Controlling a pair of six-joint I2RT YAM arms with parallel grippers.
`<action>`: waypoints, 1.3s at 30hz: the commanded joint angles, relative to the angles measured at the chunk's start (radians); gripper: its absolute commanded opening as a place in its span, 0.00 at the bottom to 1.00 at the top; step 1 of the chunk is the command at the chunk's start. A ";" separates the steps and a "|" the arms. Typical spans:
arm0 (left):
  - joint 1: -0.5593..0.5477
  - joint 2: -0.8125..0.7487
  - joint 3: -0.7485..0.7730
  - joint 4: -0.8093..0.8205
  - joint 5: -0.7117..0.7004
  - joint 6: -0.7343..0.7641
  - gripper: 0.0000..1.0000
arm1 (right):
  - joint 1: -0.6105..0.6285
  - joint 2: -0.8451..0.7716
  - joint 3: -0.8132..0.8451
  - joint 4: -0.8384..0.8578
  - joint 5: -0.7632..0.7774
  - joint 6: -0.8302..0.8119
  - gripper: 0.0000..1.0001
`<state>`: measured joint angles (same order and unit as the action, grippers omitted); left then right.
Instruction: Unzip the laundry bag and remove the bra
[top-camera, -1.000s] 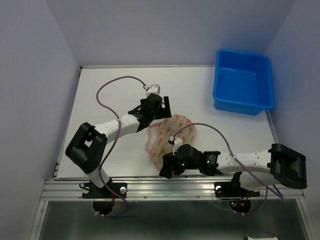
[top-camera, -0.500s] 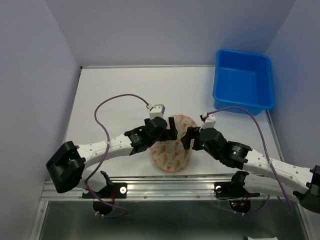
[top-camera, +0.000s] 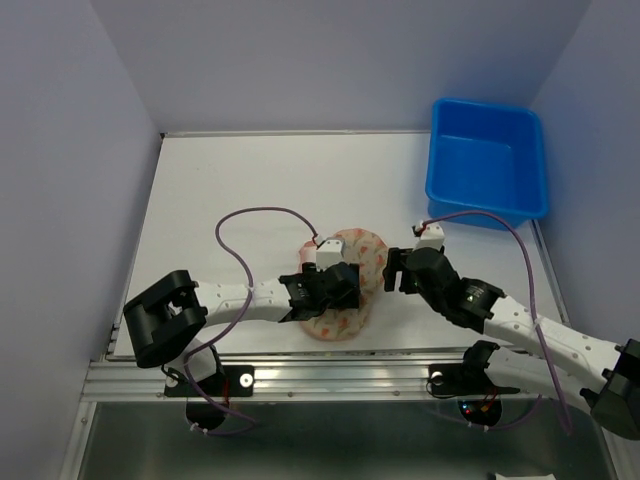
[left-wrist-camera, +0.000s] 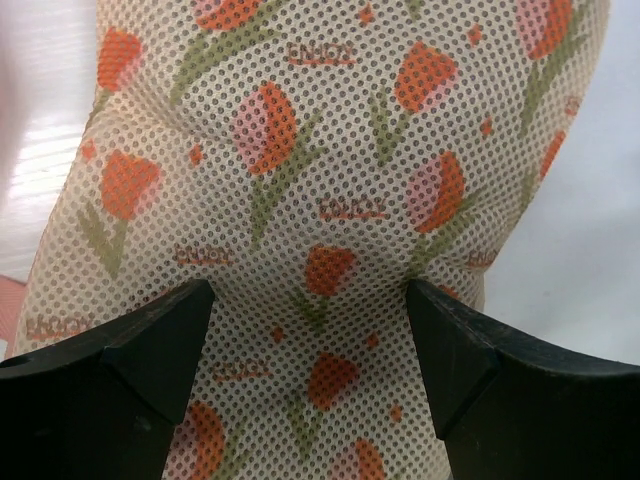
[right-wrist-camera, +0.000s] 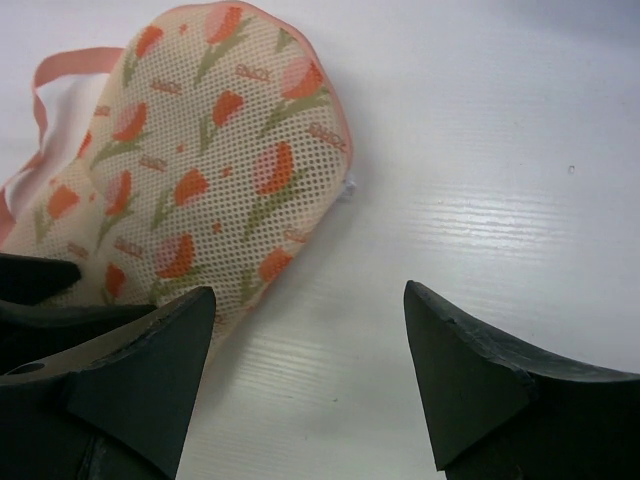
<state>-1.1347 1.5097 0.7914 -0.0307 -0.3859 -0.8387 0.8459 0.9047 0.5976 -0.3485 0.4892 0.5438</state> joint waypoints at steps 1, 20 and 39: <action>0.019 -0.035 -0.018 -0.129 -0.158 0.104 0.92 | -0.016 0.020 0.001 0.034 -0.018 -0.038 0.82; 0.142 -0.313 -0.116 -0.134 -0.090 0.012 0.99 | -0.159 0.557 0.376 0.238 -0.350 -0.261 0.80; 0.486 -0.145 -0.120 0.081 0.007 0.182 0.99 | -0.033 0.591 0.134 0.414 -0.586 -0.024 0.70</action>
<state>-0.7071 1.3205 0.5953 0.0135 -0.3347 -0.7547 0.7197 1.5757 0.7940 0.0372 -0.0555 0.4133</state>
